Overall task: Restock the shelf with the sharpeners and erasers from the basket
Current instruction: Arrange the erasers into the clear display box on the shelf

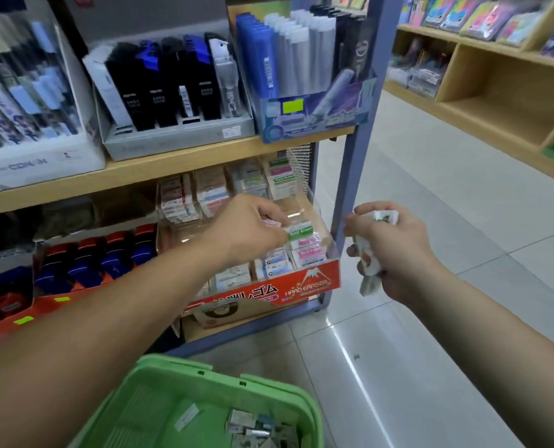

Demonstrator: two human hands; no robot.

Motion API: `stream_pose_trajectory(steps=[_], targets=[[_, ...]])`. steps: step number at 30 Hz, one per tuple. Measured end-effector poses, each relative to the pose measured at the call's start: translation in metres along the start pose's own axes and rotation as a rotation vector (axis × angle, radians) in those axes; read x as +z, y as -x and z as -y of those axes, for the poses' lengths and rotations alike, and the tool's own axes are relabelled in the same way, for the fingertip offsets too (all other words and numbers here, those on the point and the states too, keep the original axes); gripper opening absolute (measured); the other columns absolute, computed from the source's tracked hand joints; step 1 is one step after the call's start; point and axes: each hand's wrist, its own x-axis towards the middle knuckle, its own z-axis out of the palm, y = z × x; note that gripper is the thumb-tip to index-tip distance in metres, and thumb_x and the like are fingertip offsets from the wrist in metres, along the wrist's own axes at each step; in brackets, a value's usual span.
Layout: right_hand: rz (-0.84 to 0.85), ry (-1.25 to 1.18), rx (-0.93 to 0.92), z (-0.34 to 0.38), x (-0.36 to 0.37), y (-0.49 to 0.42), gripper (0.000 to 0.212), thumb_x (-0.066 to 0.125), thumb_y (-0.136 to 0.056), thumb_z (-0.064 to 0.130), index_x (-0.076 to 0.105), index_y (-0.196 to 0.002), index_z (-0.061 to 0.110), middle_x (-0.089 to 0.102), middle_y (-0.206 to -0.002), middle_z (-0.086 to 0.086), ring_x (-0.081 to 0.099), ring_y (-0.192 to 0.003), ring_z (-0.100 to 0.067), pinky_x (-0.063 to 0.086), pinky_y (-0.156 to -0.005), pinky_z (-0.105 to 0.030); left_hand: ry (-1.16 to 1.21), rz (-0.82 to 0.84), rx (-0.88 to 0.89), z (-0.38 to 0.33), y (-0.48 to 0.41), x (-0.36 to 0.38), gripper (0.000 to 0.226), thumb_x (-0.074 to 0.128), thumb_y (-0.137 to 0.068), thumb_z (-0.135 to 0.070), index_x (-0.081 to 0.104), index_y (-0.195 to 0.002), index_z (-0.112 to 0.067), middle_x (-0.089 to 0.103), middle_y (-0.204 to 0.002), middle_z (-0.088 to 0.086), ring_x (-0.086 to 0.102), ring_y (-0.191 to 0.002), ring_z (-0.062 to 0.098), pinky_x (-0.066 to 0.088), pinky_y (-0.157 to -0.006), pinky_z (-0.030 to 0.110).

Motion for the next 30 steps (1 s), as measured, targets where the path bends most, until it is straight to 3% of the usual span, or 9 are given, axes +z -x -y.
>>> stream_pose_trajectory(steps=[4, 10, 13, 15, 19, 22, 26, 28, 30], targets=[[-0.009, 0.033, -0.02, -0.01, -0.002, -0.006, 0.019, 0.079, -0.09, 0.015, 0.069, -0.106, 0.015, 0.072, -0.088, -0.013, 0.068, -0.064, -0.022, 0.047, -0.042, -0.023, -0.136, 0.109, 0.008, -0.006, -0.023, 0.019, 0.016, 0.078, -0.083, -0.014, 0.079, -0.086, -0.03, 0.07, -0.093, -0.015, 0.065, -0.085, 0.005, 0.047, -0.057, 0.017], [0.016, -0.03, -0.003, -0.015, -0.002, -0.011, 0.018, 0.077, -0.089, 0.01, 0.07, -0.104, 0.013, 0.068, -0.072, -0.007, 0.064, -0.046, -0.014, 0.046, -0.042, -0.023, -0.311, 0.212, 0.019, -0.009, -0.042, 0.041, 0.009, 0.077, -0.082, -0.022, 0.082, -0.088, -0.027, 0.076, -0.089, -0.01, 0.073, -0.082, 0.012, 0.065, -0.07, 0.033], [0.041, -0.063, 0.017, -0.016, -0.002, -0.012, 0.02, 0.078, -0.088, 0.009, 0.068, -0.105, 0.011, 0.069, -0.075, -0.008, 0.064, -0.047, -0.018, 0.044, -0.041, -0.023, -0.469, 0.385, 0.012, -0.021, -0.047, 0.04, 0.011, 0.077, -0.085, -0.03, 0.081, -0.095, -0.026, 0.076, -0.093, -0.006, 0.069, -0.077, 0.012, 0.056, -0.052, 0.023], [0.065, -0.061, 0.008, -0.016, -0.002, -0.012, 0.02, 0.078, -0.088, 0.008, 0.068, -0.106, 0.01, 0.07, -0.076, -0.009, 0.065, -0.048, -0.017, 0.044, -0.04, -0.023, -0.54, 0.453, 0.022, -0.026, -0.051, 0.041, 0.012, 0.077, -0.086, -0.034, 0.081, -0.094, -0.026, 0.076, -0.093, -0.005, 0.07, -0.081, 0.015, 0.057, -0.055, 0.025], [0.139, -0.05, 0.013, -0.015, -0.006, -0.009, 0.023, 0.08, -0.088, 0.008, 0.067, -0.108, 0.008, 0.073, -0.076, -0.01, 0.067, -0.048, -0.016, 0.046, -0.041, -0.023, -0.21, 0.307, -0.013, -0.018, -0.051, 0.039, 0.024, 0.078, -0.086, -0.052, 0.082, -0.09, -0.029, 0.076, -0.1, -0.01, 0.069, -0.098, 0.013, 0.06, -0.08, 0.036], [0.278, -0.047, 0.04, -0.012, -0.005, -0.002, 0.032, 0.084, -0.085, 0.013, 0.066, -0.111, 0.006, 0.076, -0.074, -0.004, 0.076, -0.06, -0.02, 0.051, -0.042, -0.023, 0.165, 0.206, -0.081, -0.015, -0.035, 0.036, 0.039, 0.066, -0.091, -0.061, 0.081, -0.099, -0.026, 0.059, -0.145, -0.011, 0.054, -0.128, 0.012, 0.047, -0.088, 0.029], [0.418, -0.01, 0.048, -0.011, 0.01, 0.007, 0.043, 0.089, -0.08, 0.012, 0.066, -0.115, 0.007, 0.08, -0.091, -0.007, 0.08, -0.078, -0.027, 0.063, -0.057, -0.034, 0.379, 0.135, -0.146, -0.02, -0.009, 0.033, 0.035, 0.056, -0.098, -0.059, 0.076, -0.097, -0.03, 0.05, -0.151, -0.017, 0.053, -0.109, 0.004, 0.047, -0.06, 0.02], [0.416, -0.008, 0.043, -0.012, 0.018, 0.007, 0.042, 0.089, -0.08, 0.01, 0.066, -0.116, 0.009, 0.081, -0.093, -0.007, 0.08, -0.08, -0.03, 0.066, -0.067, -0.041, 0.468, 0.122, -0.2, -0.024, 0.0, 0.029, 0.03, 0.056, -0.099, -0.058, 0.071, -0.112, -0.036, 0.055, -0.142, -0.013, 0.053, -0.103, 0.002, 0.047, -0.053, 0.013], [0.407, -0.017, 0.041, -0.012, 0.024, 0.006, 0.041, 0.089, -0.08, 0.01, 0.067, -0.114, 0.011, 0.08, -0.094, -0.008, 0.079, -0.082, -0.034, 0.067, -0.073, -0.047, 0.517, 0.12, -0.23, -0.024, 0.003, 0.026, 0.044, 0.055, -0.099, -0.059, 0.065, -0.134, -0.034, 0.052, -0.147, -0.011, 0.044, -0.118, 0.007, 0.042, -0.042, 0.009]])
